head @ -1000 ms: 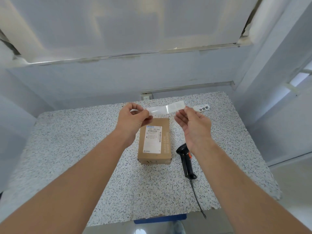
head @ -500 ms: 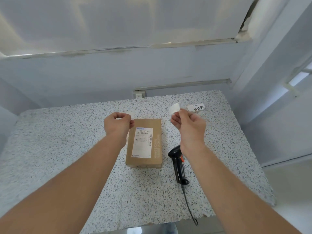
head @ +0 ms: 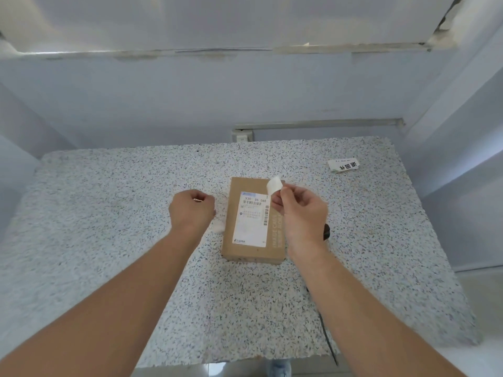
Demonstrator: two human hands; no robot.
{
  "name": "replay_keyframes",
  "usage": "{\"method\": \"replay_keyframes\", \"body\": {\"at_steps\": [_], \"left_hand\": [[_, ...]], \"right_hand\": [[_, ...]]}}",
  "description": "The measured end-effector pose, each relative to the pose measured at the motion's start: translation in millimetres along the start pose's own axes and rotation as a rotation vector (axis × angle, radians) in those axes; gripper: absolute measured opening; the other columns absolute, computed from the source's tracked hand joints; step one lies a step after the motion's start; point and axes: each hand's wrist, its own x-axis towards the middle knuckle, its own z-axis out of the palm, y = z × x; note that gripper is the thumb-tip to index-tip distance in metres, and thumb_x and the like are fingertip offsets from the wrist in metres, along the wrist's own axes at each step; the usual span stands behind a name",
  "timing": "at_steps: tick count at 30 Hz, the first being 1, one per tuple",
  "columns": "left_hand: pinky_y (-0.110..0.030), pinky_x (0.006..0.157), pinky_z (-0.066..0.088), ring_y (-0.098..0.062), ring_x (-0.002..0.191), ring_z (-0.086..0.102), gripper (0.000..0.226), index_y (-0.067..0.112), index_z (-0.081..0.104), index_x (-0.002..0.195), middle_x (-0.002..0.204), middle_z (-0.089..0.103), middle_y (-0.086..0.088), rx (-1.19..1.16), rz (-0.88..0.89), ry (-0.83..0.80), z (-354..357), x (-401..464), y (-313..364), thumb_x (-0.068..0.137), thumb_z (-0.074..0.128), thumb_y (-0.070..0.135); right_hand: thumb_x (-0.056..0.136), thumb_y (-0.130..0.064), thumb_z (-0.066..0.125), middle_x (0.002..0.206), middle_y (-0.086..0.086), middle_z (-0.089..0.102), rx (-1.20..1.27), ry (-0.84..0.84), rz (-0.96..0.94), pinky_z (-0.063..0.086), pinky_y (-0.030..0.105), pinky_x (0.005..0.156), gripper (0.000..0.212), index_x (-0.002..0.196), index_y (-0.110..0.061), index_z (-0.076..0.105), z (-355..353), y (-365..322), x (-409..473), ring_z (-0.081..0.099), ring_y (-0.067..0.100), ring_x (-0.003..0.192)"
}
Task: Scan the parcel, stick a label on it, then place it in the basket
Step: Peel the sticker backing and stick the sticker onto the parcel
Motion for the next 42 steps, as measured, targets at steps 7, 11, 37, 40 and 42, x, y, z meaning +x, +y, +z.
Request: {"method": "replay_keyframes", "body": {"at_steps": [7,11,37,40,42], "left_hand": [[-0.035,0.081,0.064,-0.025,0.079,0.076,0.017,0.003,0.082,0.087,0.087,0.08,-0.019,-0.278,0.063,-0.428,-11.8,-34.1,38.7,0.09,0.078,0.02],[-0.037,0.083,0.064,-0.025,0.077,0.075,0.029,-0.002,0.081,0.091,0.091,0.079,-0.023,-0.259,0.047,-0.561,-17.5,-42.2,50.8,0.089,0.08,0.026],[-0.037,0.082,0.065,-0.027,0.082,0.077,0.013,-0.003,0.076,0.093,0.087,0.079,-0.015,0.054,0.212,-0.553,-25.5,-19.2,53.7,0.097,0.07,0.008],[-0.032,0.08,0.065,-0.019,0.076,0.074,0.013,0.0,0.076,0.091,0.081,0.078,-0.009,0.1,0.258,-0.56,-25.8,-13.9,56.0,0.098,0.069,0.008],[-0.03,0.08,0.064,-0.019,0.076,0.073,0.012,0.003,0.076,0.09,0.083,0.078,-0.01,0.132,0.286,-0.569,-25.5,-11.9,57.8,0.098,0.069,0.009]], "right_hand": [[0.096,-0.017,0.073,0.085,-0.007,0.077,-0.277,-0.025,-0.298,0.064,0.031,0.081,0.009,0.091,-0.023,0.075,4.5,11.1,-17.4,0.074,0.009,0.081],[0.096,-0.017,0.074,0.085,-0.01,0.076,-0.379,-0.057,-0.469,0.061,0.025,0.077,0.004,0.096,-0.019,0.077,8.1,16.5,-26.8,0.072,0.007,0.08],[0.098,-0.044,0.068,0.111,-0.013,0.067,-0.502,-0.088,-0.357,0.062,0.031,0.084,0.023,0.117,-0.033,0.072,-7.0,17.7,-14.2,0.069,0.006,0.094],[0.097,-0.043,0.071,0.105,-0.015,0.075,-0.404,-0.097,-0.244,0.065,0.034,0.079,0.014,0.111,-0.037,0.071,-8.2,12.8,-8.7,0.073,0.008,0.093],[0.096,-0.042,0.073,0.1,-0.015,0.077,-0.386,-0.086,-0.246,0.065,0.033,0.078,0.018,0.112,-0.034,0.074,-7.7,11.1,-6.0,0.074,0.006,0.089]]}}
